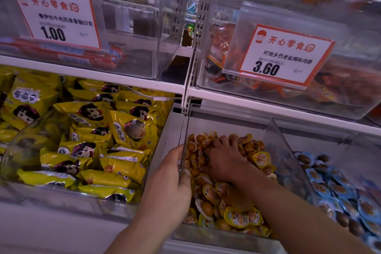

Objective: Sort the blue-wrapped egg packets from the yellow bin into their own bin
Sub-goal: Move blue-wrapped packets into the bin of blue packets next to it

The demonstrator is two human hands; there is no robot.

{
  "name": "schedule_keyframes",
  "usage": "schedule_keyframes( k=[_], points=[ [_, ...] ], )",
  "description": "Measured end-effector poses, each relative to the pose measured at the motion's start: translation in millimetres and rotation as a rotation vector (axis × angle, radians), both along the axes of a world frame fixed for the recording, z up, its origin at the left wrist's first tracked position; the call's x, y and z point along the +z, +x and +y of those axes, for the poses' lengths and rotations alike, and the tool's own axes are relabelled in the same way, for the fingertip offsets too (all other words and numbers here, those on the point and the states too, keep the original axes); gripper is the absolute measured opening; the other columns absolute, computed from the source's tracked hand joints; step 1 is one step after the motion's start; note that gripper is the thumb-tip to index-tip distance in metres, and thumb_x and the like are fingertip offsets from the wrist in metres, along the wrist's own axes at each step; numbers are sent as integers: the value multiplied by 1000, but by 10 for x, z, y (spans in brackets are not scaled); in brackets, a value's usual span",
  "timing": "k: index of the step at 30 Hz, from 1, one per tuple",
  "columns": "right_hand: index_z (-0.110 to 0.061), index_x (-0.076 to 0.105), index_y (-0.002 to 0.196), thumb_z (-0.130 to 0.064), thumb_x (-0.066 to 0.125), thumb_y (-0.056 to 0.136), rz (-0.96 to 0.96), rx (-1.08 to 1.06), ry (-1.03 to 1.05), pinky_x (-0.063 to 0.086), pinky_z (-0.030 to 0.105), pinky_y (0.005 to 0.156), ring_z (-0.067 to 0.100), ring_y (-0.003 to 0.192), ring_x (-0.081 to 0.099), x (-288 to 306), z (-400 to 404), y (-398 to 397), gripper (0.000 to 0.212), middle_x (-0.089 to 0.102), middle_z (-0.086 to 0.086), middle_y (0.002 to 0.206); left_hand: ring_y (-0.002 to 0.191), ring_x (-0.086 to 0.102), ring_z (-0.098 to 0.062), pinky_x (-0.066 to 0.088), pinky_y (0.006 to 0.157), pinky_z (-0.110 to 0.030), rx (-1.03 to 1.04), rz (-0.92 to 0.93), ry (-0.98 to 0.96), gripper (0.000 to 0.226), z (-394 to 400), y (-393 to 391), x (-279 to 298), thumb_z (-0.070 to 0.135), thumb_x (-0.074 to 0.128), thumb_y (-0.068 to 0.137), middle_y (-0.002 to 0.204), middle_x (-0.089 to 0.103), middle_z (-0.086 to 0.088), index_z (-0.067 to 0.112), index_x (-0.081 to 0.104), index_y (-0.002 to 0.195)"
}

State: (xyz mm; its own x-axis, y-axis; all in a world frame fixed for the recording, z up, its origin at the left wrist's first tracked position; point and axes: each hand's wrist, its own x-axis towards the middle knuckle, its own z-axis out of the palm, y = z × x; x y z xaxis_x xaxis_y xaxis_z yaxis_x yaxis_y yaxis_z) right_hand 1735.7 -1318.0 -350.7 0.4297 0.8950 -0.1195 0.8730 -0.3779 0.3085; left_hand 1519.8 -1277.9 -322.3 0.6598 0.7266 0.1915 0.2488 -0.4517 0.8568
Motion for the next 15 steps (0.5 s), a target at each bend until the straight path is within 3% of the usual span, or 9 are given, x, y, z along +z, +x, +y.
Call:
schedule_keyframes(
  k=[3, 7, 11, 15],
  points=[
    [-35, 47, 142, -71, 45, 86, 47, 25, 16, 7, 70, 112, 39, 136, 27, -20, 0, 23, 66, 39, 17, 141, 117, 55, 0, 42, 97, -20, -8, -5, 12, 51, 0, 3, -13, 17, 52, 98, 129, 57, 25, 43, 42, 140],
    [-36, 52, 136, -62, 56, 84, 142, 40, 11, 6, 69, 114, 40, 139, 26, 30, 5, 19, 58, 33, 14, 152, 115, 54, 2, 40, 92, -16, -3, -4, 30, 50, 15, 8, -26, 18, 51, 98, 128, 56, 26, 46, 42, 138],
    [-27, 56, 119, -56, 58, 82, 121, 120, 45, 14, 66, 113, 34, 125, 41, 37, -19, 6, 47, 61, 1, 124, 114, 54, 5, 38, 91, -11, -6, -11, 19, 50, 22, -5, -26, 20, 51, 98, 129, 55, 28, 46, 40, 139],
    [-26, 60, 111, -51, 63, 81, 159, 93, 67, 17, 62, 114, 33, 120, 42, 50, 10, -13, 39, 64, 4, 111, 113, 55, 5, 44, 95, -19, -24, -21, 3, 49, 40, -8, -19, 18, 53, 97, 126, 57, 27, 46, 43, 137]
  ],
)
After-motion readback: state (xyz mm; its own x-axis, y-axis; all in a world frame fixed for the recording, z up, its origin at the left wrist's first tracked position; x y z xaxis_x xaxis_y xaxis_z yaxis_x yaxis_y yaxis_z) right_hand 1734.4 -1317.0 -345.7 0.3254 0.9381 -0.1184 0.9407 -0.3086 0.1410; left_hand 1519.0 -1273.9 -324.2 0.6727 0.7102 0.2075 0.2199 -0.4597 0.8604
